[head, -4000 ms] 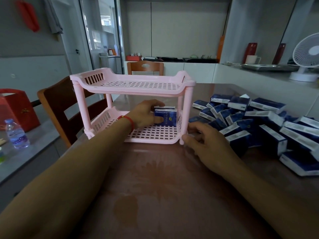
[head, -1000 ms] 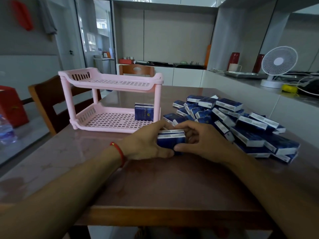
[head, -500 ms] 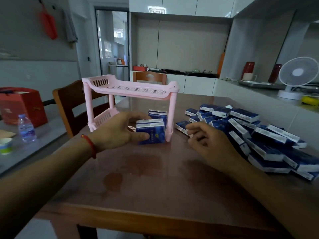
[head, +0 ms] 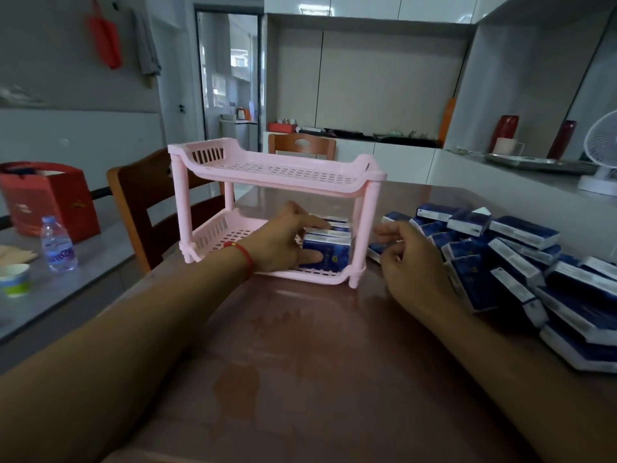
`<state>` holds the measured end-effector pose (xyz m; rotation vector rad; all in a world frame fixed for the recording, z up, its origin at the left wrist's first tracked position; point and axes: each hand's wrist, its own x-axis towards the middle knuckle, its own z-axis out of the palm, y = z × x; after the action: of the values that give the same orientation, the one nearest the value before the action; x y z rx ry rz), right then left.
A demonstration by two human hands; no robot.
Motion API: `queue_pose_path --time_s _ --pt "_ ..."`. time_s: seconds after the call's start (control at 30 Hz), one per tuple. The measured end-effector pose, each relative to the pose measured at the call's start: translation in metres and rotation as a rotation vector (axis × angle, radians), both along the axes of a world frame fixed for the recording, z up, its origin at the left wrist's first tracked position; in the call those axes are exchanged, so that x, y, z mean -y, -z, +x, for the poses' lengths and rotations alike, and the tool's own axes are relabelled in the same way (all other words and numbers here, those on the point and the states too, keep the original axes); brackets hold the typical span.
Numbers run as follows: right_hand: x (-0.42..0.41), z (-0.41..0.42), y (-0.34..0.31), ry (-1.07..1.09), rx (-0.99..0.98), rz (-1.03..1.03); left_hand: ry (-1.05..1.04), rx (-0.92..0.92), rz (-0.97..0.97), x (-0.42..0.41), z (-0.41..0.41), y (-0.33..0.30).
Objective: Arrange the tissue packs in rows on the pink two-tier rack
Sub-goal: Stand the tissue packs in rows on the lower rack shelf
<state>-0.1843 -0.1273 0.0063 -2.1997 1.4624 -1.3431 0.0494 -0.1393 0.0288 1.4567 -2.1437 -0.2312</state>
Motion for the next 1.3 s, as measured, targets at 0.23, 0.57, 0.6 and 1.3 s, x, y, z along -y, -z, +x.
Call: queue_pose_path --time_s 0.23,0.57,0.6,1.3 --pt "0.006 0.003 0.009 -0.085 -0.187 0.014 -0.010 0.004 -0.068 0.004 0.002 0.011" --pt "0.008 0.002 0.008 -0.119 -0.182 0.060 -0.112 -0.026 -0.169 0.010 -0.010 0.015" --pt "0.008 0.002 0.008 -0.125 -0.204 0.072 -0.115 -0.034 -0.161 0.010 -0.011 0.015" --pt "-0.008 -0.011 0.004 -0.052 -0.137 -0.052 -0.149 -0.052 0.084 -0.010 -0.009 0.001"
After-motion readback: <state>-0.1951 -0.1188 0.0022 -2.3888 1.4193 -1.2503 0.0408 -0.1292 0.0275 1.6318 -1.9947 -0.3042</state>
